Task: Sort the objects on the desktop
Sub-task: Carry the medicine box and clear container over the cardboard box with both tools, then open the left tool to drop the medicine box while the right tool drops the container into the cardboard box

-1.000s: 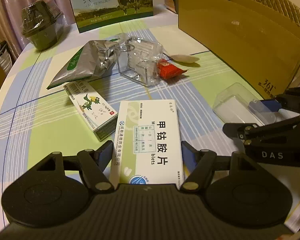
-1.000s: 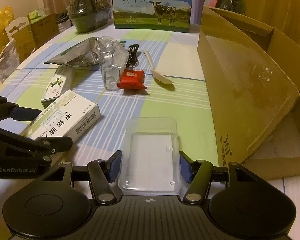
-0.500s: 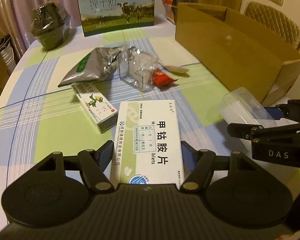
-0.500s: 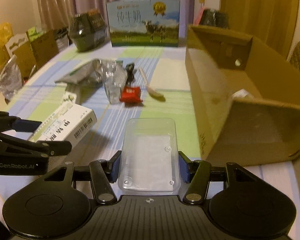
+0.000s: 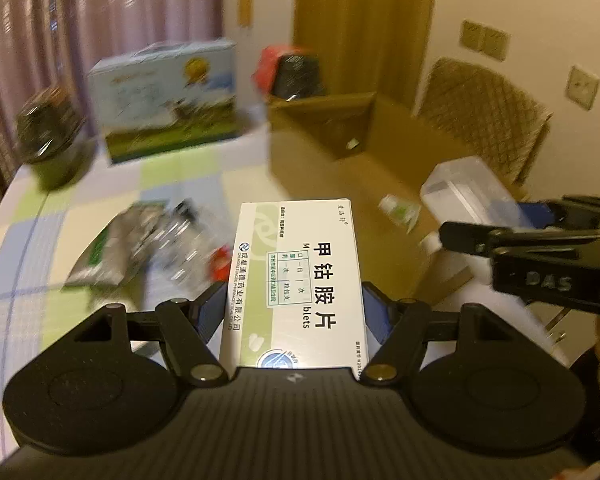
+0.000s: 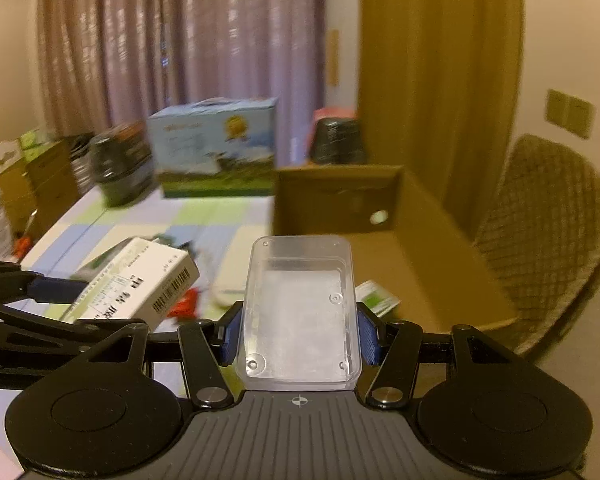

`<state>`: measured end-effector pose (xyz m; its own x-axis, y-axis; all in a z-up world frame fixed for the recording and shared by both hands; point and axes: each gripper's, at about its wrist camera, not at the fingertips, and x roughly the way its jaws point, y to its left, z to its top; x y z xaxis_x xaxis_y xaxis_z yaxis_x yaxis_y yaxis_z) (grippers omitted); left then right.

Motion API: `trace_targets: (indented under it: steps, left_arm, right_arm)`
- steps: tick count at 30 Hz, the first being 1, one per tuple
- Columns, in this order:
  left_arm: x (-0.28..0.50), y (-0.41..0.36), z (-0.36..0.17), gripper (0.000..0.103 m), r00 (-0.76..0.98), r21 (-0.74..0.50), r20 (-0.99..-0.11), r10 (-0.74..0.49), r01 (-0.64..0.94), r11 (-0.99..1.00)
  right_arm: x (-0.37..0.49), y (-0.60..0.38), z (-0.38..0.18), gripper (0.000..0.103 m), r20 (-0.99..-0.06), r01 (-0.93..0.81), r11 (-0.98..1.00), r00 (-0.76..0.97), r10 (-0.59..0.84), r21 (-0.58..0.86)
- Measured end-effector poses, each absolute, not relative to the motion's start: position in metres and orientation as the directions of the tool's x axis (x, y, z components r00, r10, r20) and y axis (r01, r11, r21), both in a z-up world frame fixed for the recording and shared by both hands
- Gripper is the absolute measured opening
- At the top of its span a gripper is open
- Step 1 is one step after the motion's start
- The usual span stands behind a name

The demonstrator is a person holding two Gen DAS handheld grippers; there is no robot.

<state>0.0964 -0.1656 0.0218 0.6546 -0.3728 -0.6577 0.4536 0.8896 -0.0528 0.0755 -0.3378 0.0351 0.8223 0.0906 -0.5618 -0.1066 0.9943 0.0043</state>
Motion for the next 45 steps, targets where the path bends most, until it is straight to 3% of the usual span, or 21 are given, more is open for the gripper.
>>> trace_targets:
  steps: [8,22,45]
  left_arm:
    - [0.119,-0.239,0.042,0.067,0.630,-0.102,-0.631,-0.454,0.513,0.853]
    - [0.162,-0.300,0.036,0.067,0.617,-0.129,-0.633,-0.467,0.510,0.850]
    - [0.153,-0.244,0.033,0.074,0.673,-0.135,-0.612,-0.415,0.428,0.893]
  right_arm:
    - [0.108,-0.404,0.043,0.054,-0.553,-0.036,0.999,0.832,0.050,0.036]
    - [0.136,-0.449,0.033,0.054,-0.567,0.005,0.994,0.821,0.057,0.107]
    - [0.150,-0.429,0.025,0.054,-0.593,-0.045,0.986,0.794,0.134,0.162]
